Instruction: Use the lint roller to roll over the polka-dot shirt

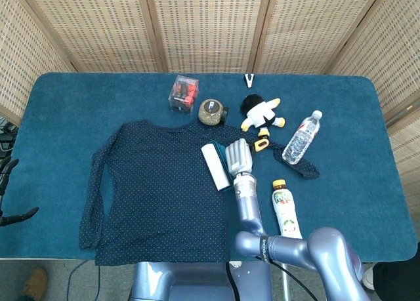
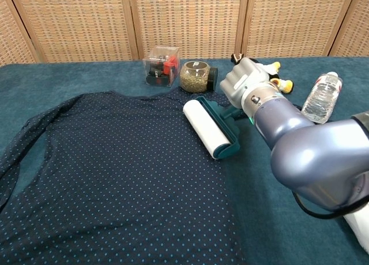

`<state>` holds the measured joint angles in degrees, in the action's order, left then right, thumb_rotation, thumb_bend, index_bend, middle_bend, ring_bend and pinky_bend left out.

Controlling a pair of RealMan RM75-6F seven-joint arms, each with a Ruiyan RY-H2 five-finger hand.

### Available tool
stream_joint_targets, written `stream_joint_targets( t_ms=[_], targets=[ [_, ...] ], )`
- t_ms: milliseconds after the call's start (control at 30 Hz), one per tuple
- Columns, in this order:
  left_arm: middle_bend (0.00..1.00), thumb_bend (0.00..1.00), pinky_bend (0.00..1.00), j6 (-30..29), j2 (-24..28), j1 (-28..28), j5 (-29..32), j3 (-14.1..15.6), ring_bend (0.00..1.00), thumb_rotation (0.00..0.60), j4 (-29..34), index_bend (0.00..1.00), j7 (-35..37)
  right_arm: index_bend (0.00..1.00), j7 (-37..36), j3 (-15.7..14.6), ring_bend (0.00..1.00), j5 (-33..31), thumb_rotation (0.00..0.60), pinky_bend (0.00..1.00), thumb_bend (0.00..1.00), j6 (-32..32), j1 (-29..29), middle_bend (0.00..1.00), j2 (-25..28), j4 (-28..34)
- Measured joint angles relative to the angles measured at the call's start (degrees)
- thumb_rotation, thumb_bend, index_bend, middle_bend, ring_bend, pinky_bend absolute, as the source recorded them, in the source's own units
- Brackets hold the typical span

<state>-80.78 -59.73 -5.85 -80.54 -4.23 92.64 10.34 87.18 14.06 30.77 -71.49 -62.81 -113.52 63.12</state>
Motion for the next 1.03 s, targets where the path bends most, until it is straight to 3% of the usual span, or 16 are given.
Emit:
stream_joint_targets(
  t_ms=[300, 400, 467, 533, 600, 633, 733, 933, 1033],
  targets=[
    [0.00, 0.00, 0.00, -1.7, 0.7, 0.7, -1.8, 0.4, 0.00, 0.600, 0.2, 0.00, 1.8, 0.00, -2.3, 1.3, 1.00, 1.6, 0.600, 1.00, 0.00, -4.4, 2.5, 0.99, 4.4, 10.5],
    [0.00, 0.00, 0.00, -2.5, 0.9, 1.0, -2.5, 0.5, 0.00, 0.600, 0.2, 0.00, 2.4, 0.00, -4.7, 1.3, 0.97, 3.4, 0.600, 0.95, 0.00, -6.2, 4.3, 0.88, 7.6, 15.5],
    [0.00, 0.00, 0.00, -3.4, 1.0, 1.3, -3.3, 0.7, 0.00, 0.600, 0.2, 0.00, 3.0, 0.00, -8.1, 0.7, 0.80, 5.9, 0.600, 0.74, 0.00, -6.8, 5.9, 0.68, 10.3, 18.5],
    [0.00, 0.00, 0.00, -4.5, 1.1, 1.7, -4.5, 0.9, 0.00, 0.600, 0.0, 0.00, 3.4, 0.00, -13.2, 0.0, 0.42, 9.1, 0.600, 0.33, 0.00, -7.2, 8.0, 0.36, 13.2, 21.2],
    [0.00, 0.00, 0.00, -5.7, 1.0, 2.1, -5.7, 1.2, 0.00, 0.600, -0.2, 0.00, 3.7, 0.00, -19.4, -1.1, 0.17, 12.3, 0.600, 0.09, 0.00, -7.3, 10.3, 0.16, 16.4, 23.7],
    [0.00, 0.00, 0.00, -6.4, 0.9, 2.4, -6.4, 1.4, 0.00, 0.600, -0.4, 0.00, 3.8, 0.00, -24.2, -2.0, 0.07, 14.7, 0.600, 0.02, 0.00, -7.2, 12.0, 0.08, 18.7, 25.2],
    [0.00, 0.00, 0.00, -7.8, 0.6, 2.9, -7.4, 1.7, 0.00, 0.600, -0.8, 0.00, 3.9, 0.00, -37.2, -4.3, 0.00, 21.1, 0.600, 0.00, 0.00, -7.3, 16.3, 0.00, 24.7, 28.4],
    [0.00, 0.00, 0.00, -9.4, -0.1, 3.6, -8.5, 2.1, 0.00, 0.600, -1.2, 0.00, 3.0, 0.00, -62.2, -10.2, 0.00, 36.2, 0.600, 0.00, 0.00, -9.5, 26.7, 0.00, 34.9, 32.7],
    [0.00, 0.00, 0.00, -9.5, -0.2, 3.8, -8.5, 2.2, 0.00, 0.600, -1.2, 0.00, 2.3, 0.00, -70.3, -13.7, 0.00, 44.3, 0.600, 0.00, 0.00, -12.1, 32.7, 0.00, 38.5, 33.3]
  ],
)
